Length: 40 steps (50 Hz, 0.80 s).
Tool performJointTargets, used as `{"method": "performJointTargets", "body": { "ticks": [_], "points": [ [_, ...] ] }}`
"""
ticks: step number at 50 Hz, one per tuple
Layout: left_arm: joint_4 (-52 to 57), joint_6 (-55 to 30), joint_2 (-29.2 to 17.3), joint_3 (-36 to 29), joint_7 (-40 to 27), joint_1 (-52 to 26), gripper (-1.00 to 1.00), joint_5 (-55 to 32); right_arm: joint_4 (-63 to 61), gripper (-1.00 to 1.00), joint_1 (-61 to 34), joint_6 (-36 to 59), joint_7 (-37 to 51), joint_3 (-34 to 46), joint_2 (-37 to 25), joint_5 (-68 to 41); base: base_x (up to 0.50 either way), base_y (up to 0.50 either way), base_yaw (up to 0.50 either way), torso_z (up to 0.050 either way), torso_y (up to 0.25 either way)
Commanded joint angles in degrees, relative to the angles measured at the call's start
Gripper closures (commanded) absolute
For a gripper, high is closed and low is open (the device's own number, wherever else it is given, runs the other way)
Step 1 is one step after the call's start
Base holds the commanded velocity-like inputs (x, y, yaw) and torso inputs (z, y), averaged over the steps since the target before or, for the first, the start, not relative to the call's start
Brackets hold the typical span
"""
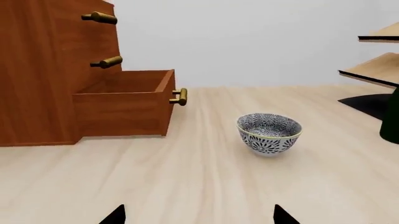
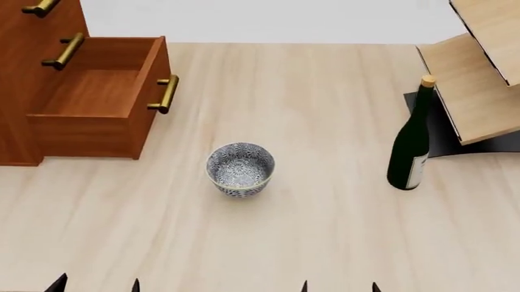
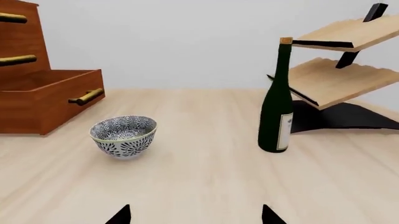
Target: Put the wine bottle in the bottom drawer of the cabinet.
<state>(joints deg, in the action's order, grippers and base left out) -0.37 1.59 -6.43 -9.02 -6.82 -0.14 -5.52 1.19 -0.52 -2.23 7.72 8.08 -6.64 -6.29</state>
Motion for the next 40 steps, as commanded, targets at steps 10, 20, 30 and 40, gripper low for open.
{"method": "performJointTargets", "body": {
  "ticks": [10,20,30,40],
  "points": [
    [-0.2,0.2,-1.0,-1.1,-1.5,-0.2,-1.0,-0.4,0.2,-1.0,-0.1,-0.4,0.7,1.4,-0.9,-0.9,0.0,0.44,0.0,0.0,0.0],
    [-0.4,-0.6,-1.4,-1.5,-2.0,-0.5,-1.0,-1.0,0.3,-1.0,-0.2,-0.8,1.0,1.6,-1.2,-1.8,0.0,0.49,0.0,0.0,0.0],
    [-1.0,-0.4,-1.7,-1.9,-2.4,-0.8,-1.0,-1.4,0.4,-1.0,-0.2,-0.7,1.5,1.9,-1.5,-2.4,0.0,0.35,0.0,0.0,0.0],
    [-0.8,-0.9,-1.9,-2.5,-2.8,-0.8,-1.0,-1.7,-0.4,-1.0,-0.1,-0.3,2.0,1.8,-1.8,-3.5,0.0,0.06,0.0,0.0,0.0]
  ]
}}
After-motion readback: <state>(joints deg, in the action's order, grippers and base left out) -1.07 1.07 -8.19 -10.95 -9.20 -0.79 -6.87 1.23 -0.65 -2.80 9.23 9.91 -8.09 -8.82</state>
